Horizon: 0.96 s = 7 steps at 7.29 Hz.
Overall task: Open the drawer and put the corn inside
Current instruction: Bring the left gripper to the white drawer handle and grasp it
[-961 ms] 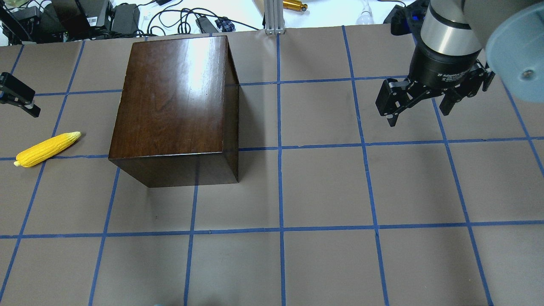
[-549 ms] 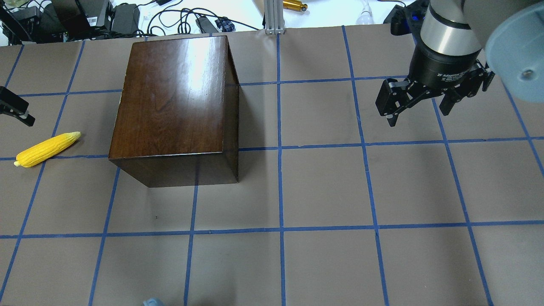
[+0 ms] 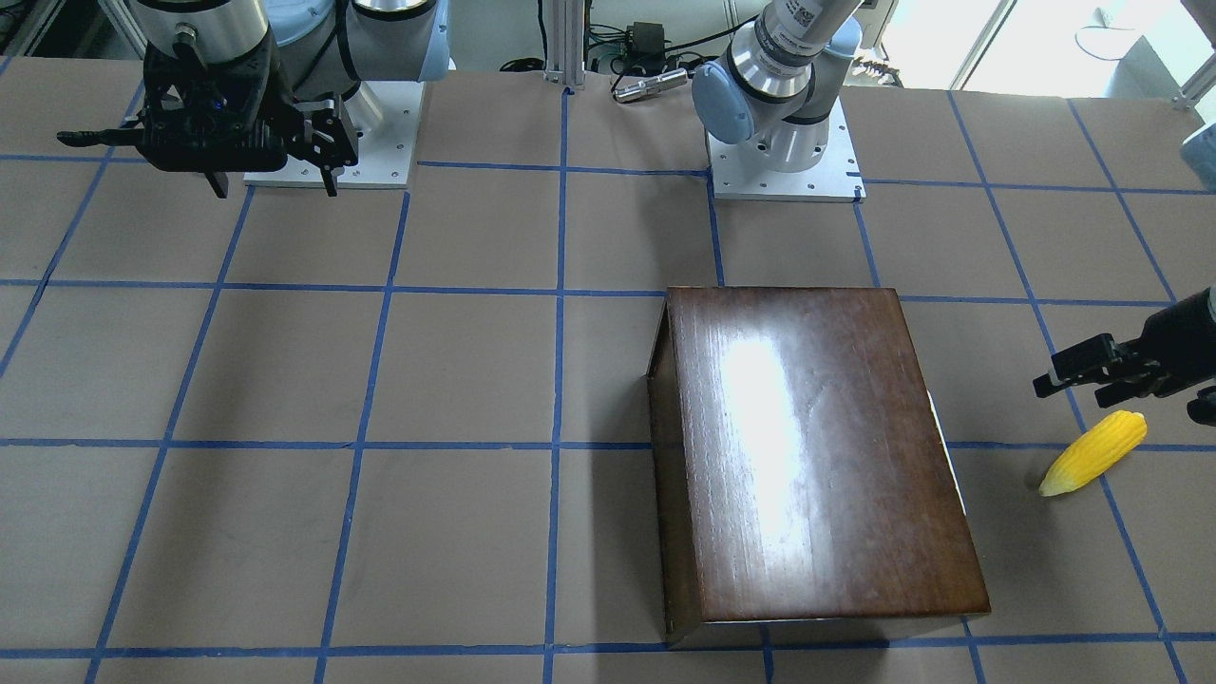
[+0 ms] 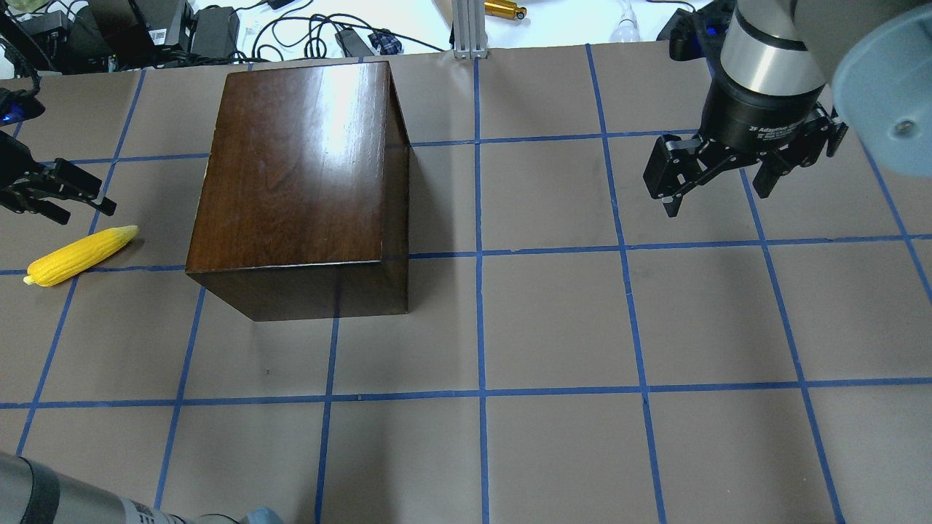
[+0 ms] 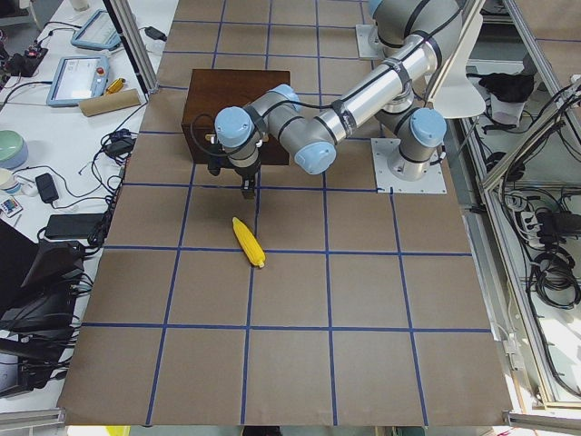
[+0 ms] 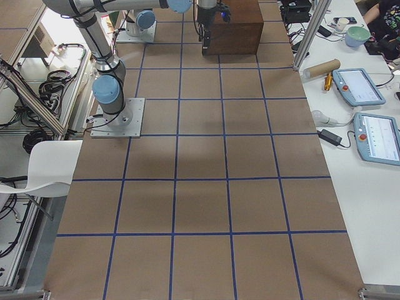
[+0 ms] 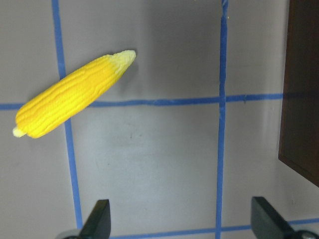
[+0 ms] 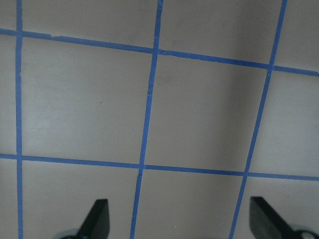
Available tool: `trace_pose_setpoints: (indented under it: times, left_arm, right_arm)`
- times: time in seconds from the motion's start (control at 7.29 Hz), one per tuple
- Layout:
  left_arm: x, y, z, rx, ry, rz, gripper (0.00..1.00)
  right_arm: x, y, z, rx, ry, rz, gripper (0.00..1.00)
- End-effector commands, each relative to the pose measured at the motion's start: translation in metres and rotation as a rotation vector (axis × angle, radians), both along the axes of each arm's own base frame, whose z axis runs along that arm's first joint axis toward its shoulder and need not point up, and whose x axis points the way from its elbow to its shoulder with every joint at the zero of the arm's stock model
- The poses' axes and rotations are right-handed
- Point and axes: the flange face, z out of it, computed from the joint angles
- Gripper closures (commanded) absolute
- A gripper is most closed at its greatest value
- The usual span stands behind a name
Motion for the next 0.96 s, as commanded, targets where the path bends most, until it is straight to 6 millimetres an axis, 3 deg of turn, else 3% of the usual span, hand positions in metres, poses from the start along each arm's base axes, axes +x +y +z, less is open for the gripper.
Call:
trace_pose_setpoints:
  times: [0.0, 0.69, 0.82]
  left_arm:
    - [-0.007, -0.013, -0.016, -0.048, 0.123, 0.037, 0.0]
    - [-0.074, -0.04, -0.016, -0.07, 0.199, -0.032, 0.0]
    - [-0.076, -0.042, -0.022, -0.064, 0.203, -0.034, 0.0]
  right_arm:
    - [0.0, 0.0, 0.0, 0.001, 0.0, 0.0, 0.0]
    - [0.0, 0.0, 0.0, 0.0, -0.001, 0.0, 0.0]
    - [0.0, 0.0, 0.0, 0.001, -0.001, 0.0, 0.0]
